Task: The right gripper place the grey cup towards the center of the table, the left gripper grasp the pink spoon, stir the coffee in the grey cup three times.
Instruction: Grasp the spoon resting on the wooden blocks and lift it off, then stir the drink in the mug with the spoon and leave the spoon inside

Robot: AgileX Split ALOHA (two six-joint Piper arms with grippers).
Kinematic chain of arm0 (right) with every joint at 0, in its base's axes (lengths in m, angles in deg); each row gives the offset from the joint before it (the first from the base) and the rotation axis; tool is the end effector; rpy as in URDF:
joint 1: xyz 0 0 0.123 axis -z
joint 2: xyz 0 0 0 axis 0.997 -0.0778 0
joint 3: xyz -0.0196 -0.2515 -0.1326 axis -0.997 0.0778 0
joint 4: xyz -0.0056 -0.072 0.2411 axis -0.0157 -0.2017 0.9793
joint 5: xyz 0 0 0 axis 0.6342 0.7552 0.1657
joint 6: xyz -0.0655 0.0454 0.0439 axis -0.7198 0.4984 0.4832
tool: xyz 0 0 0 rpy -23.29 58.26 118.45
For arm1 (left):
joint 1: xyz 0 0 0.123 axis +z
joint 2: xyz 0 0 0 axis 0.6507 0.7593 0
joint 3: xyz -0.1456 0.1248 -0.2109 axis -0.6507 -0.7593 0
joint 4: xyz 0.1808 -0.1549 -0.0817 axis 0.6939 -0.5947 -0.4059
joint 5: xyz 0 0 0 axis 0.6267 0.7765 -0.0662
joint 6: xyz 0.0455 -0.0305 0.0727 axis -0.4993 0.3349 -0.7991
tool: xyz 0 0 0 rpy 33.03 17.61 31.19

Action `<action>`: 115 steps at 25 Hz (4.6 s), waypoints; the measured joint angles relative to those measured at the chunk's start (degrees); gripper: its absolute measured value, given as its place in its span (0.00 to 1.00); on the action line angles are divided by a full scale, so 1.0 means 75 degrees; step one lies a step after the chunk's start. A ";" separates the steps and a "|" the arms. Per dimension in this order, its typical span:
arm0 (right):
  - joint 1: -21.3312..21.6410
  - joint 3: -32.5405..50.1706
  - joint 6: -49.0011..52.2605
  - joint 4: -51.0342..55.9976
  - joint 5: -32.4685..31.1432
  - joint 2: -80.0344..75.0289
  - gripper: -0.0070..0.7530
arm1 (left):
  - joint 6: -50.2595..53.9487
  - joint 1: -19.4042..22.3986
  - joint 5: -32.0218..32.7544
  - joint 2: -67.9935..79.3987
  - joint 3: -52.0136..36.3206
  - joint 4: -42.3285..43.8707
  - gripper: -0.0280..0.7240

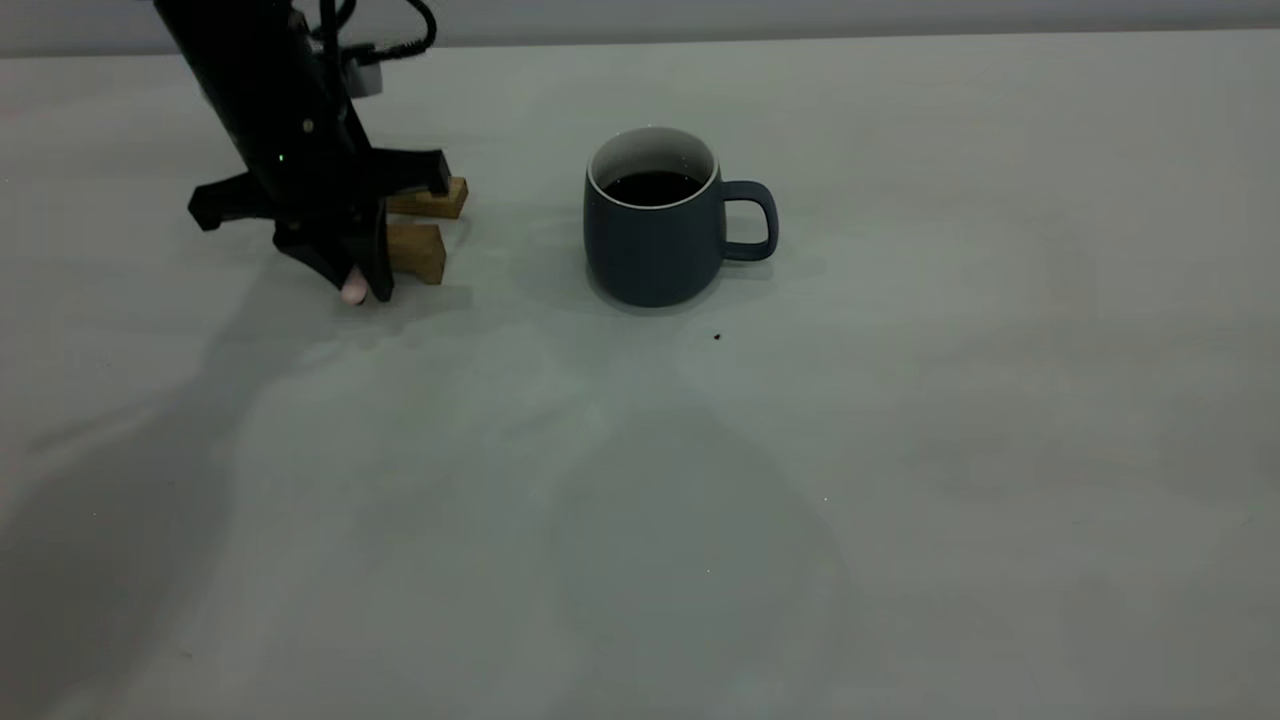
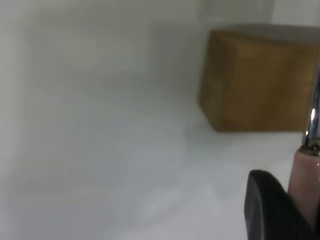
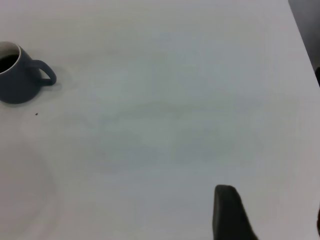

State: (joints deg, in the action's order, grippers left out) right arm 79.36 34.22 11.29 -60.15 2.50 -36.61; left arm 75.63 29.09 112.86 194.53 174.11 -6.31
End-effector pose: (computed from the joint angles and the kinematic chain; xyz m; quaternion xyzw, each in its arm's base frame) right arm -0.0016 -0.0077 0.2636 0.0198 0.8822 0.0152 0.4703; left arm 0.4386 -0.0990 0.0304 -0.0521 0.9931 -0.0742 0.0744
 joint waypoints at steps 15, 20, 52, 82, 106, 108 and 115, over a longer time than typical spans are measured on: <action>0.0000 0.0000 0.0000 0.0000 0.0000 0.0000 0.60 | 0.2984 0.0000 0.2236 -0.1148 0.1135 -0.7010 0.21; 0.0000 0.0000 0.0000 0.0000 0.0000 0.0000 0.60 | 0.4206 0.0000 0.2424 -0.0866 0.1135 -0.9018 0.21; 0.0015 0.0000 0.0000 -0.0006 0.0000 0.0000 0.60 | 0.6062 -0.0746 0.1480 0.1140 0.1135 -1.0565 0.21; 0.0015 0.0000 0.0000 -0.0006 0.0000 0.0000 0.60 | 0.5884 -0.0574 0.2029 0.1434 0.1147 -1.0624 0.21; 0.0024 0.0000 0.0000 -0.0006 0.0000 0.0000 0.60 | 0.5128 -0.0828 0.1919 0.1434 0.1160 -1.1168 0.21; 0.0024 0.0000 0.0000 -0.0006 0.0000 0.0000 0.60 | 0.5472 -0.0740 0.2026 0.1434 0.1160 -1.0803 0.21; 0.0024 0.0000 0.0000 -0.0006 0.0000 0.0000 0.60 | 0.6315 -0.0268 0.2129 0.1434 0.1160 -1.0053 0.21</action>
State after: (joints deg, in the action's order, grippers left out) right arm 79.54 34.22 11.29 -60.20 2.50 -36.61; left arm 122.99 27.09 128.83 205.29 182.81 -81.72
